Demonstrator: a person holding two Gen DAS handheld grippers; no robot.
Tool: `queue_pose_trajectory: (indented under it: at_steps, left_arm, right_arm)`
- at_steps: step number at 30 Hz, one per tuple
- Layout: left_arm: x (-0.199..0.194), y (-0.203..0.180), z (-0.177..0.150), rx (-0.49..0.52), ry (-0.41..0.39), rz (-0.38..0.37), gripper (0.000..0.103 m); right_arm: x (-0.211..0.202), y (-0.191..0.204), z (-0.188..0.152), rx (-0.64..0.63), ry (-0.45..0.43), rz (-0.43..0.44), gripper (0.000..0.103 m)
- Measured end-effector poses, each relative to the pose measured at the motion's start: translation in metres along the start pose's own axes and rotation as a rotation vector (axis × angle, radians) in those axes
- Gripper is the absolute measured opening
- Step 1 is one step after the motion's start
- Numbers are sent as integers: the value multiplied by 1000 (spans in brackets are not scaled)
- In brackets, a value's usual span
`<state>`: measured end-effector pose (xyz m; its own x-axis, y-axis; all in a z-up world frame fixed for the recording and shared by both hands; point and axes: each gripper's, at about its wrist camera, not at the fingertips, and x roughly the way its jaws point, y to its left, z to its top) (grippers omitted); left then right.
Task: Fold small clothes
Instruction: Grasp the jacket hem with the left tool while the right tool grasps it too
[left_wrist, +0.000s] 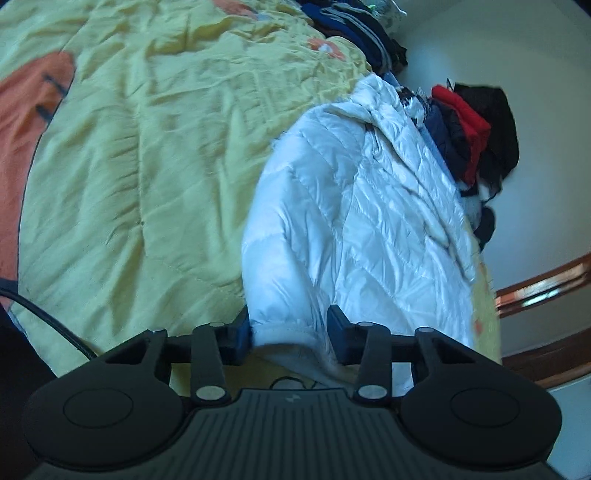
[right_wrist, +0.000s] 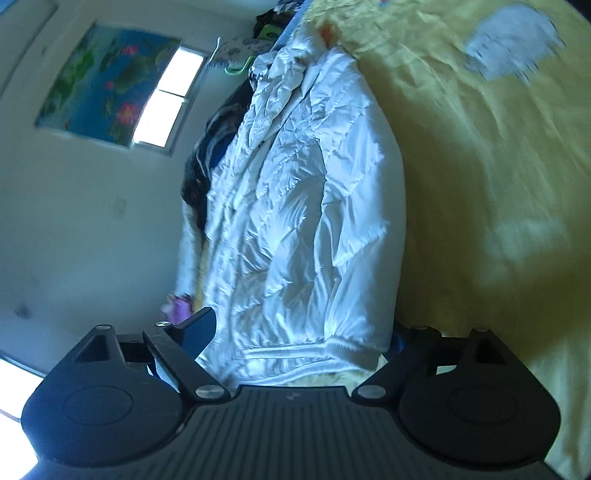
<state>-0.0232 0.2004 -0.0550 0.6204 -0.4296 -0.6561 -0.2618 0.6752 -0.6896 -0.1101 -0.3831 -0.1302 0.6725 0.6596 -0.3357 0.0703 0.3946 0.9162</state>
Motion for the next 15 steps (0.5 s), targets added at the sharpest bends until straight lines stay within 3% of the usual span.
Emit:
queue_pose_trajectory:
  at_steps: [4, 5, 6, 7, 9, 15]
  left_arm:
    - [1, 3, 3, -21, 9, -20, 39]
    - [2, 1, 3, -3, 6, -7, 34]
    - [4, -2, 1, 20, 7, 6, 20]
    - [6, -3, 0, 36, 11, 11, 17]
    - [8, -2, -1, 25, 14, -4, 17]
    - [13, 13, 8, -79, 54, -60, 20]
  right_arm:
    - [-5, -13, 0, 102, -29, 75, 87]
    - [-5, -15, 0, 121, -33, 90, 85]
    - [-4, -18, 0, 140, -32, 104, 80]
    - [-3, -21, 0, 155, -26, 114, 75]
    - [1, -21, 0, 154, -1, 105, 62]
    - [6, -22, -1, 169, 6, 95, 61]
